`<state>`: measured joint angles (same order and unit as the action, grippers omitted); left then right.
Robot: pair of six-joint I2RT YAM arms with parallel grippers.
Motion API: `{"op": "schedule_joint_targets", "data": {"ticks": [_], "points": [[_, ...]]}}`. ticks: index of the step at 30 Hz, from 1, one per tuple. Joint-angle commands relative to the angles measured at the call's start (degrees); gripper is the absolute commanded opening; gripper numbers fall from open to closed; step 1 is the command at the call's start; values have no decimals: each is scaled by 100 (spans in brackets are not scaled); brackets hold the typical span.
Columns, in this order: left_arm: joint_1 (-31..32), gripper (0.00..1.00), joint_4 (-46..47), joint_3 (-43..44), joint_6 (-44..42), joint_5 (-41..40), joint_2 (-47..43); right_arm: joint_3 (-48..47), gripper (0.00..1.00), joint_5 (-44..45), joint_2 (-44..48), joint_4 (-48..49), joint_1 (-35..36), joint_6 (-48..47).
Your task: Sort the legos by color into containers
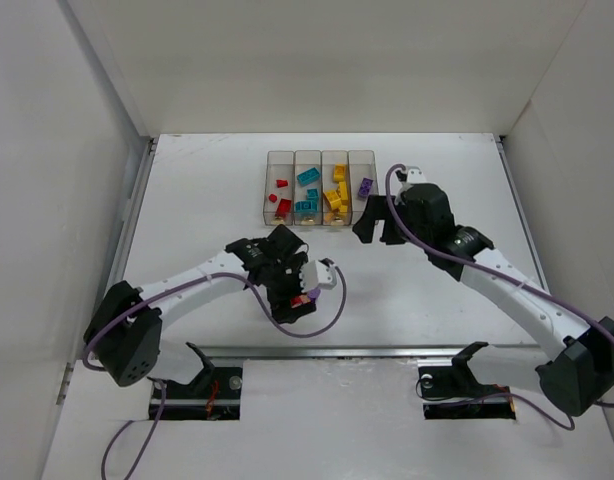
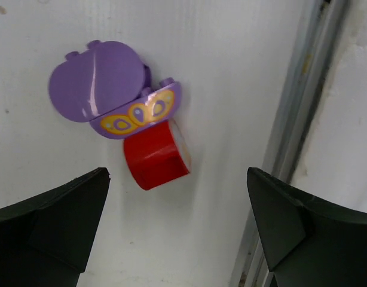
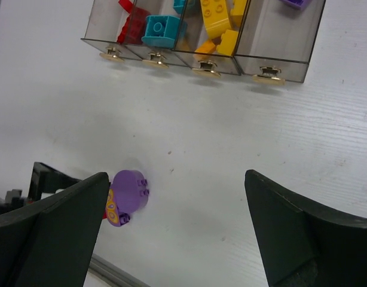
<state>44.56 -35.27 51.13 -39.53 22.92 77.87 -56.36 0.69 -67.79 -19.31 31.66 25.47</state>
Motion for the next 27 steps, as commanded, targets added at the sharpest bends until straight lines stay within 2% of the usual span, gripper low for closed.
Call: {"op": "schedule_joint_targets", "data": {"ticks": [1, 4, 5, 9, 17, 20, 21, 27], "points": [[18, 97, 827, -103, 981, -602, 80, 2, 100, 142, 170, 129, 104, 185], [-35, 87, 1083, -104, 1500, -736, 290, 2, 100, 194, 170, 129, 156, 186], [-35, 78, 1153, -104, 1579, -736, 352, 2, 100, 195, 170, 129, 156, 186], [-35, 64, 1154, -33, 1633, -877, 694, 2, 100, 309, 170, 77, 156, 186], [-35, 48, 1039, -428, 1000, -754, 318, 55, 100, 362, 231, 77, 156, 186], [-35, 8, 1126, -429, 929, -692, 255, 55, 100, 152, 74, 138, 156, 186], [-35, 0, 1258, -429, 929, -753, 255, 55, 100, 81, -32, 199, 156, 186], [-35, 0, 1452, -315, 684, -806, -226, -217, 100, -683, -358, 269, 61, -77]]}}
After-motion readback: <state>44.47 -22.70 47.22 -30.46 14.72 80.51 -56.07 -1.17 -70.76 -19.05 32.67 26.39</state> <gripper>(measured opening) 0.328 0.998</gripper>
